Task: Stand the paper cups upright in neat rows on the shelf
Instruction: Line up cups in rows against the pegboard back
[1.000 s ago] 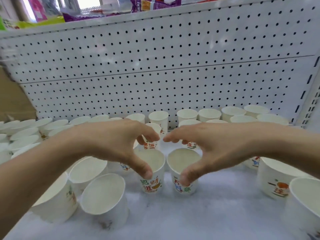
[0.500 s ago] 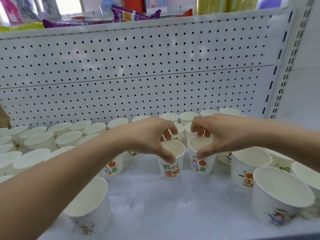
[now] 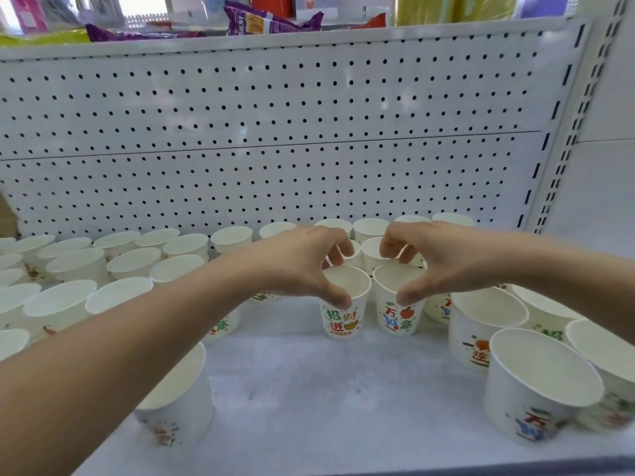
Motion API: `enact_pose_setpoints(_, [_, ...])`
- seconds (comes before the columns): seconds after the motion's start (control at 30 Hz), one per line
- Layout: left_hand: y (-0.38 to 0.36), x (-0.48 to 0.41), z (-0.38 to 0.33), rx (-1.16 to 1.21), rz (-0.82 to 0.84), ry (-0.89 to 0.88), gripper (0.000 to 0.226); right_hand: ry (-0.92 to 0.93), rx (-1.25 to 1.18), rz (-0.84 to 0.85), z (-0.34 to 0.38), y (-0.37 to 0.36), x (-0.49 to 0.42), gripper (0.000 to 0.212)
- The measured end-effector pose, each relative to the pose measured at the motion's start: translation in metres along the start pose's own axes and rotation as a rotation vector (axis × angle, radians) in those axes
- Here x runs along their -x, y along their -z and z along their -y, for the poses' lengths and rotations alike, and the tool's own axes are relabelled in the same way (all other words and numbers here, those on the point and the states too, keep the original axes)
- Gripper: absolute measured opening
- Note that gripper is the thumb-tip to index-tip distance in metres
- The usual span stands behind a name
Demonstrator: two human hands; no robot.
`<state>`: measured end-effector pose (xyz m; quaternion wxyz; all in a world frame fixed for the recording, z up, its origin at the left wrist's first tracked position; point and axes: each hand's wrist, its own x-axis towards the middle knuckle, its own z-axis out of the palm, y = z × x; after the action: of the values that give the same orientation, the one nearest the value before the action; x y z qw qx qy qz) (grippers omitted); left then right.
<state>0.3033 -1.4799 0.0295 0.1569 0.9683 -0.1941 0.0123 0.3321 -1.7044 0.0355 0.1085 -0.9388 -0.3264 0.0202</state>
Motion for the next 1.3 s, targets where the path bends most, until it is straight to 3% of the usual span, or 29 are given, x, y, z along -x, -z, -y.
enact_pose_setpoints(0.23, [-0.004,0.002,0.000,-0.007,-0.046,0.070,0.066,-0.080,0.238,-0.082,-0.004,-0.003,-0.001,0.075])
enact_pose_setpoints(0.57, [-0.008,-0.001,-0.008,0.024,-0.065,0.120,0.061,-0.062,0.184,-0.105,-0.009,-0.007,0.001,0.067])
enact_pose_setpoints(0.7, [0.008,0.020,-0.010,0.053,-0.156,0.145,0.057,-0.041,0.161,-0.134,0.000,-0.003,0.009,0.072])
enact_pose_setpoints(0.9, [0.033,0.115,0.006,0.236,-0.339,0.146,0.050,0.131,0.029,-0.216,0.069,-0.004,0.021,0.060])
enact_pose_setpoints(1.03, [0.045,0.185,0.036,0.210,-0.412,0.211,0.051,0.245,-0.046,-0.172,0.136,-0.021,0.015,0.058])
enact_pose_setpoints(1.3, [0.046,0.257,0.086,-0.054,-0.309,0.376,0.080,0.216,-0.041,-0.111,0.214,-0.070,-0.007,0.084])
